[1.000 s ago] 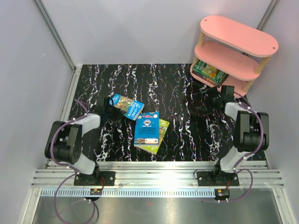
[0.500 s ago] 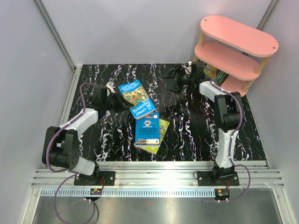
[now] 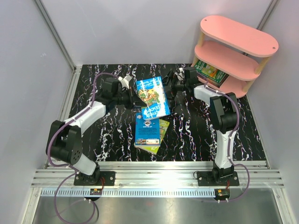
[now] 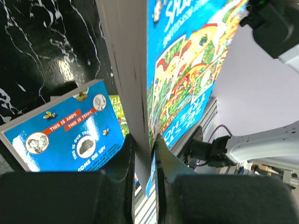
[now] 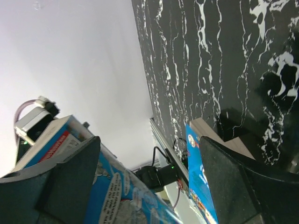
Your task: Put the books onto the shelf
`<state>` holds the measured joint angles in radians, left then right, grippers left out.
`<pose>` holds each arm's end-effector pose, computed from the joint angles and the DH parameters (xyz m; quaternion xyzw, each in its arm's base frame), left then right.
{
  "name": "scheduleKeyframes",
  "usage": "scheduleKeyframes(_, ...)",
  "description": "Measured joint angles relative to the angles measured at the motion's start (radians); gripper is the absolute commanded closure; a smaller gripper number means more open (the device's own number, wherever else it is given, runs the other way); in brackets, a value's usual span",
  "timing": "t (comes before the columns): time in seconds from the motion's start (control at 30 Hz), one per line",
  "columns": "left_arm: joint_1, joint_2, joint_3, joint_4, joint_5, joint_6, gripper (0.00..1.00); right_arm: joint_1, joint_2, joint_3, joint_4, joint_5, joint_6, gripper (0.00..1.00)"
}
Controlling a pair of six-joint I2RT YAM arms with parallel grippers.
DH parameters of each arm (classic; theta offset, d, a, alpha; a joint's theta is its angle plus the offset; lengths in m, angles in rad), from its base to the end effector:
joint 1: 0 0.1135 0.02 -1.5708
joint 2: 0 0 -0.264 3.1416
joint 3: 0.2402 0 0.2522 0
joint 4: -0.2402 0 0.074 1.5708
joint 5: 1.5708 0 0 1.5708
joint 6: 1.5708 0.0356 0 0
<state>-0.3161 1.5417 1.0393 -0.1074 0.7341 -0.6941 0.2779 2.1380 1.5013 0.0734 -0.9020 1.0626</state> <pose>0.3141 -0.1278 0.2545 0.0074 0.8441 -0.4873 0.2236 0.4498 0.1574 0.1875 0.1070 0.8088 0.5690 0.1033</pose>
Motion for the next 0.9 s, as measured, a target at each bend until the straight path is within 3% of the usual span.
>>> scheduleKeyframes(0.3,-0.013,0.002,0.0,-0.029,-0.004,0.015,1.0,-0.017,-0.172,-0.169,0.115,0.069,0.085,0.05)
scheduleKeyframes(0.6,-0.013,-0.002,0.0,-0.029,-0.005,0.005,1.0,-0.034,-0.193,-0.419,0.575,0.113,0.451,0.05)
scheduleKeyframes(0.9,-0.013,-0.001,0.0,-0.056,-0.023,0.003,1.0,-0.052,-0.168,-0.481,0.975,0.178,0.722,0.06)
